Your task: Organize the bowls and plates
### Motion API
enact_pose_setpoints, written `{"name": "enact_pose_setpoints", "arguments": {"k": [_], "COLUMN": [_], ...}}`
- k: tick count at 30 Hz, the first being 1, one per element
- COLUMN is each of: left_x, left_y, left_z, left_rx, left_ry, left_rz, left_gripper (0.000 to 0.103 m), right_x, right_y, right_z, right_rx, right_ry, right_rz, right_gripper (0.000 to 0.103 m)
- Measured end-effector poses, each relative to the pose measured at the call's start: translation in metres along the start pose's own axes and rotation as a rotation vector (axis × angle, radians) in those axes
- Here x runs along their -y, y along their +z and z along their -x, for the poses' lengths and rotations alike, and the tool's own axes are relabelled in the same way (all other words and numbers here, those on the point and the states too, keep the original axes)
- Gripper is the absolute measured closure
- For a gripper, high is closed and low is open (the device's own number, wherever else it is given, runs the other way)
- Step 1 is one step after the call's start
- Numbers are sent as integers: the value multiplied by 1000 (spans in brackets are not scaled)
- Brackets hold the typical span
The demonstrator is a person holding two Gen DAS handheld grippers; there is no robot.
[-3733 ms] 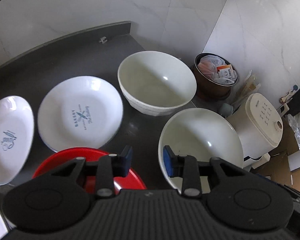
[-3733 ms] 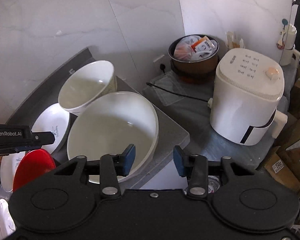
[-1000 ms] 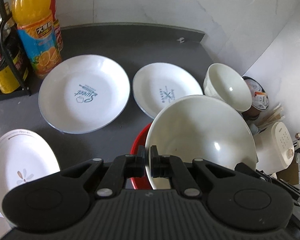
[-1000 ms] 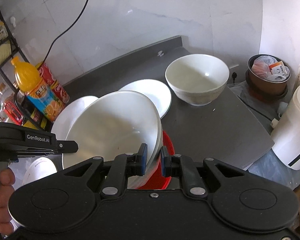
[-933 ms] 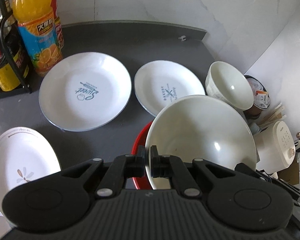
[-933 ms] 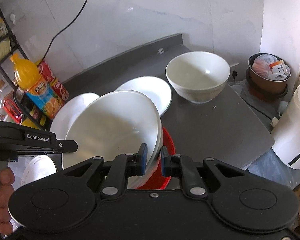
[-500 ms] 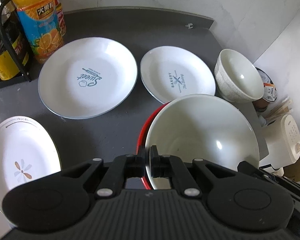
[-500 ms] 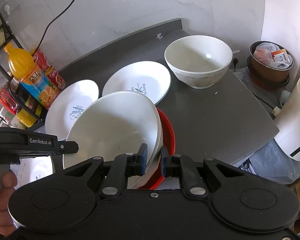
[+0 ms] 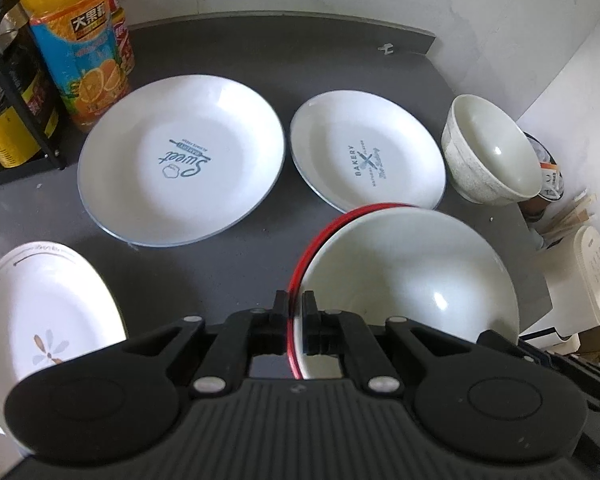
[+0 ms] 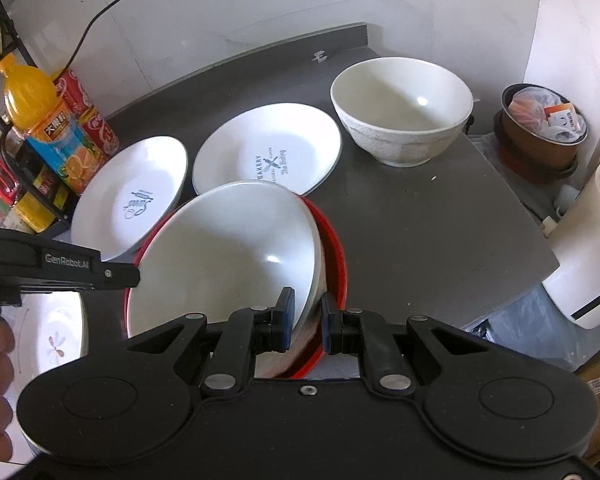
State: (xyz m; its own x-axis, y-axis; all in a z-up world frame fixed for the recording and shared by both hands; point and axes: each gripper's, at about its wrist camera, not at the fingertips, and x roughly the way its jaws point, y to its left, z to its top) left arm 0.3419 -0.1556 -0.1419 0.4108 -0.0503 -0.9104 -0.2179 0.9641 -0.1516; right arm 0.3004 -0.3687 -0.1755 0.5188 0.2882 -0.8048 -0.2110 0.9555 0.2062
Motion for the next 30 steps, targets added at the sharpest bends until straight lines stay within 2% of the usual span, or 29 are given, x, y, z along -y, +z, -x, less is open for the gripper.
{"name": "enact_pose_setpoints", "arguments": {"k": [4, 8, 10, 21, 23, 25, 28, 30], "left_x": [3, 9, 13, 27, 32, 37, 47, 53], "left_y": [4, 10, 15, 32, 35, 40, 45, 51], "left_z": [1, 9, 12, 13, 14, 13, 13, 10], "left_rx": [5, 24, 33, 46, 46, 54, 77, 83], "left_ry": [3, -7, -12, -26, -35, -33, -31, -33], "left_rz": [-12, -39, -54, -88, -97, -115, -139, -155], "left_gripper": [99, 95, 93, 90, 85, 69, 55, 49], "right_x": [0, 2, 4, 22, 25, 30, 39, 47], "right_y": [2, 7, 8, 17, 19, 22, 27, 32], "right_z": [-3, -1, 3, 13, 13, 15, 16, 17], "right_rx": [-15, -23, -5, 40, 45, 57, 76, 91], "right_ry": [1, 22, 17, 15, 18, 15, 11, 10], "right_rz": [7, -23, -25, -74, -94, -110, -144, -174], "right_gripper": [90, 83, 76, 77, 77, 77, 77, 75]}}
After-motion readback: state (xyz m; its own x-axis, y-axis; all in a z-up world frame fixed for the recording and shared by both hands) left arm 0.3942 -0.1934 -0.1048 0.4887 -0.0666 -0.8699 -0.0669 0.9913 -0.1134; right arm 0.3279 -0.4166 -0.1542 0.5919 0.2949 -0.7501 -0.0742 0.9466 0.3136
